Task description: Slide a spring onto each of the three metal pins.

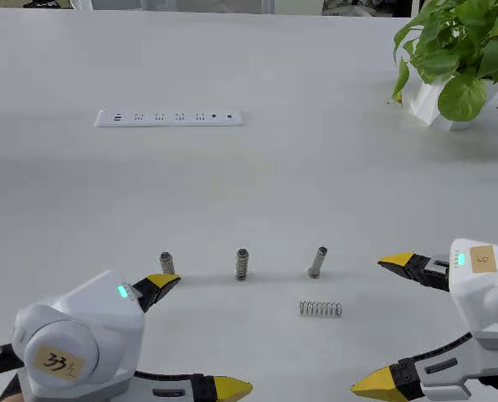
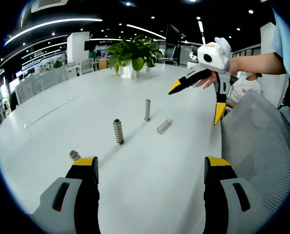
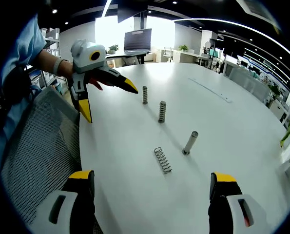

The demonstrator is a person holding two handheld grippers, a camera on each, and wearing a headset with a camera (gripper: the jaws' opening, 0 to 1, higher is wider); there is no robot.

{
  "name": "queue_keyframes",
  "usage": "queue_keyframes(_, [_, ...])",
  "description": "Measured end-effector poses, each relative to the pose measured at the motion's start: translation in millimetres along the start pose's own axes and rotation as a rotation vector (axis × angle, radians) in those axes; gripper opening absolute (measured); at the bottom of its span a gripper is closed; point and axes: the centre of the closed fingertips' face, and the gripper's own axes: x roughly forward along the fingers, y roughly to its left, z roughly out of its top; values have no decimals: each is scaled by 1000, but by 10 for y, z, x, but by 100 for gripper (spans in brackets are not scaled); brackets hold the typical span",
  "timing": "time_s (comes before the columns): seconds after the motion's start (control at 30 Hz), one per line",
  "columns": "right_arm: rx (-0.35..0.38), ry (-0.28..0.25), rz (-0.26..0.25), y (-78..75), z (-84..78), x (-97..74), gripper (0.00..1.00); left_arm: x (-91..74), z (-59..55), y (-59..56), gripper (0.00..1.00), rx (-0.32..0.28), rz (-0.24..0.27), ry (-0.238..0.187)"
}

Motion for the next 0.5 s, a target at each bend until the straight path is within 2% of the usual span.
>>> queue_keyframes(0.5, [55, -11, -43, -5, -136, -153, 98, 367, 166, -236, 84, 56, -116, -1])
